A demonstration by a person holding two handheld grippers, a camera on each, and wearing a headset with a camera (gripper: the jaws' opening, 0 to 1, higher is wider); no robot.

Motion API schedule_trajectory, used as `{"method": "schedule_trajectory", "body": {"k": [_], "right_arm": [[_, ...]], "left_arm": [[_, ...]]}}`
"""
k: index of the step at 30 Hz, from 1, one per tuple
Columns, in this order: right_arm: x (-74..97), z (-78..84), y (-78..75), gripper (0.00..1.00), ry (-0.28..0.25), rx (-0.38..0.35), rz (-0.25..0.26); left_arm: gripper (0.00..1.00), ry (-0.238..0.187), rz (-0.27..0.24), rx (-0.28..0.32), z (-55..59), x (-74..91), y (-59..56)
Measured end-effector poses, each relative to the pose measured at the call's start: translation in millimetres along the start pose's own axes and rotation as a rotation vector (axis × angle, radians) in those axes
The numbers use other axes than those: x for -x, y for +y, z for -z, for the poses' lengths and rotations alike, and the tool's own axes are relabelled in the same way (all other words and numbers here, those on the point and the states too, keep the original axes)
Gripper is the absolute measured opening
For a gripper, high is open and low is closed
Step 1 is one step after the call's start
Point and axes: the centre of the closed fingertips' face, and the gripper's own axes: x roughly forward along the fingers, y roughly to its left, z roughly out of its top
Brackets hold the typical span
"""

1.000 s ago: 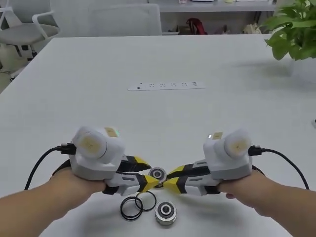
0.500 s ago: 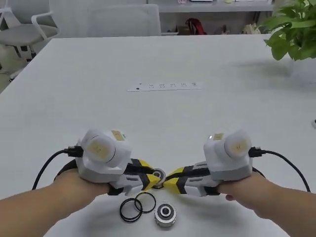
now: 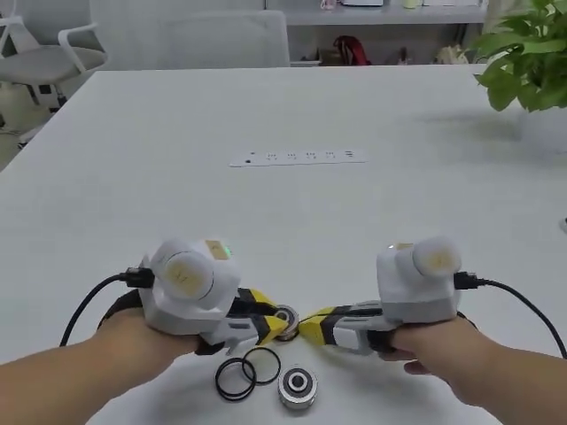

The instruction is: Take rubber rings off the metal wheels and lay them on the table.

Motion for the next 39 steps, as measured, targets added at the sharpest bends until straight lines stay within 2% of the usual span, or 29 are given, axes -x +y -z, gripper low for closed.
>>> {"method": "schedule_trajectory", "body": {"k": [3, 6, 12, 29, 35, 38, 39], "right_arm": [[4.8, -13.1, -1.2, 0.0, -0.07, -0.081, -0.01], [4.5, -12.4, 1.0, 0.0, -0.061, -0.056, -0.005], [4.2, -14.0, 3.5, 0.0, -0.081, -0.077, -0.012], [0.4, -16.6, 14.1, 0.0, -0.08, -0.052, -0.029], [-1.8, -18.0, 21.8, 0.0, -0.076, -0.029, -0.052], [-3.8, -26.4, 34.4, 0.0, -0.107, -0.031, -0.1], [-3.4, -25.1, 32.5, 0.0, -0.093, -0.026, -0.087]], "left_arm": [[0.12, 0.002, 0.0, 0.0, 0.3, 0.3, -0.8], [0.12, 0.006, -0.008, -0.021, 0.0, -0.1, -2.7], [0.12, 0.012, -0.024, -0.032, -0.3, 0.0, -1.3], [0.11, 0.008, -0.047, -0.013, 0.0, -0.1, 0.5], [0.11, 0.006, -0.045, -0.012, 0.3, 0.1, 0.4], [0.11, 0.005, -0.046, -0.011, 0.1, 0.1, 0.3], [0.11, 0.003, -0.046, -0.009, 0.1, 0.2, 0.3]]}}
